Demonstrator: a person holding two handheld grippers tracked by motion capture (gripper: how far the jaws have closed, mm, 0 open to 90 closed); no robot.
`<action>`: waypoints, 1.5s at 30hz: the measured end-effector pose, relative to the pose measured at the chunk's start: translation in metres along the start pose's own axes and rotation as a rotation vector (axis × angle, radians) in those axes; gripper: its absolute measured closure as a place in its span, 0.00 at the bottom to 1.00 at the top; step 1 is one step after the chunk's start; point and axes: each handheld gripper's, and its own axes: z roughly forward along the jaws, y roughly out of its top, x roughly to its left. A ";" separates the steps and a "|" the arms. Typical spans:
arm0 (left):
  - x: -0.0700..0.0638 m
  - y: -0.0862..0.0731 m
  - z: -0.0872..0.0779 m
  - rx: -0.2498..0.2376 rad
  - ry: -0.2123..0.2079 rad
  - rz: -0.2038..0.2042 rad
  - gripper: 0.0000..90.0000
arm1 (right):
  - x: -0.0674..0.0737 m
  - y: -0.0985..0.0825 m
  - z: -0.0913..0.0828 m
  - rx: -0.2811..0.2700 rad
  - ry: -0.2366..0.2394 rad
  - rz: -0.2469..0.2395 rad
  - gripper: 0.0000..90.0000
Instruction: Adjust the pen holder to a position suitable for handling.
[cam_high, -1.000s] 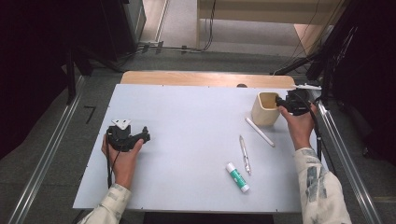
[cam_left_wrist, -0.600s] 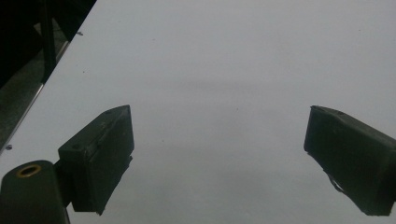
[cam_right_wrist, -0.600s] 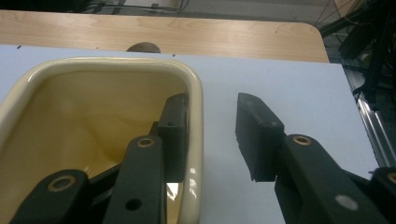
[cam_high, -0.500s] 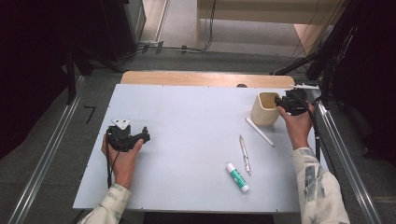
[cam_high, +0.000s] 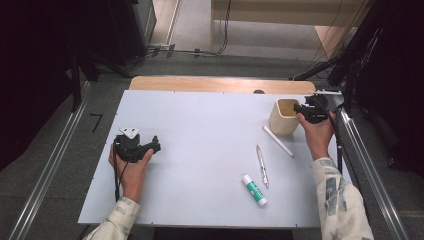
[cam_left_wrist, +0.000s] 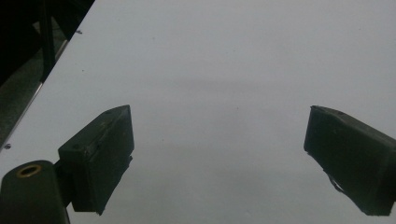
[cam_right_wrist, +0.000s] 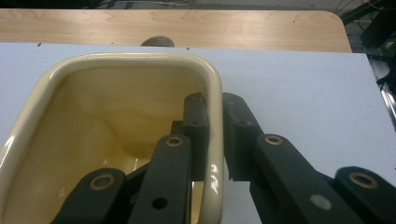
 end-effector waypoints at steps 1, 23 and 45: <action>0.000 0.000 0.000 0.000 0.000 0.000 0.10 | 0.000 0.000 0.000 0.000 0.000 0.000 0.88; 0.001 0.001 0.000 0.000 -0.007 -0.007 0.10 | -0.002 0.001 -0.002 -0.012 -0.001 0.042 0.89; 0.003 0.001 0.000 -0.002 -0.005 -0.012 0.10 | 0.035 0.015 -0.010 -0.019 0.029 0.015 0.89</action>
